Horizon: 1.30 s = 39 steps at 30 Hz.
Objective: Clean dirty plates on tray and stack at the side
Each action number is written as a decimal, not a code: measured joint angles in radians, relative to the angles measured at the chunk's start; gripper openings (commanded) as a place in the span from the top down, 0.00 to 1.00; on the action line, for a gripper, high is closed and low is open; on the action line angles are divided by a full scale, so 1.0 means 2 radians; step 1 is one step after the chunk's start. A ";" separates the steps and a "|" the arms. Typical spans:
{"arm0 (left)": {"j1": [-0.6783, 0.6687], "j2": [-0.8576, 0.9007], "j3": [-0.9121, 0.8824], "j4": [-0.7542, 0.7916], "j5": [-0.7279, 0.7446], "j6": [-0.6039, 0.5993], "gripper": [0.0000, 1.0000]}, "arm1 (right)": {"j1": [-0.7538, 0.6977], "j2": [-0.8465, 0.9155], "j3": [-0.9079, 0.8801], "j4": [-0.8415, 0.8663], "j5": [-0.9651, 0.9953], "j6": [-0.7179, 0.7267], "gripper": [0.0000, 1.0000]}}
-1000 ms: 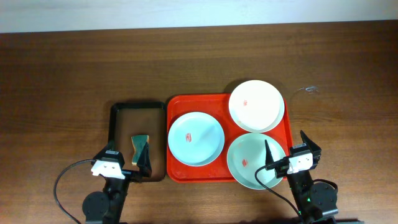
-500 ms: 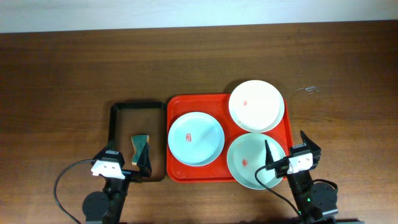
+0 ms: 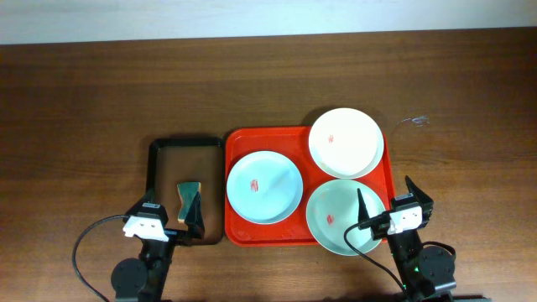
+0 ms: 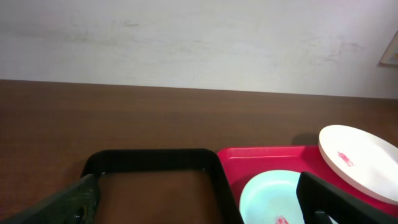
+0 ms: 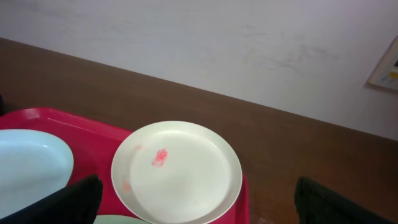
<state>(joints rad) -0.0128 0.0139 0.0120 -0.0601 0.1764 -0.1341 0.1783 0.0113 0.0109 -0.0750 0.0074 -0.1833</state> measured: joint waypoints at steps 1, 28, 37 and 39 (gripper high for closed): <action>0.000 0.000 0.000 0.000 0.000 0.000 0.01 | 0.000 0.000 0.000 0.000 0.000 0.000 0.02; 0.000 0.433 0.641 -0.554 0.045 0.004 0.01 | 0.000 0.358 0.638 -0.454 -0.099 0.105 0.02; 0.000 0.479 0.645 -0.631 0.044 0.006 1.00 | 0.000 0.513 0.662 -0.509 -0.275 0.109 0.96; 0.000 0.479 0.645 -0.631 0.045 0.006 1.00 | 0.000 0.531 0.662 -0.514 -0.278 0.109 0.96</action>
<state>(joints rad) -0.0128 0.9726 1.3022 -1.3216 0.2661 -0.1230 0.1783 1.0733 1.3354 -1.1034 -0.5484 0.0341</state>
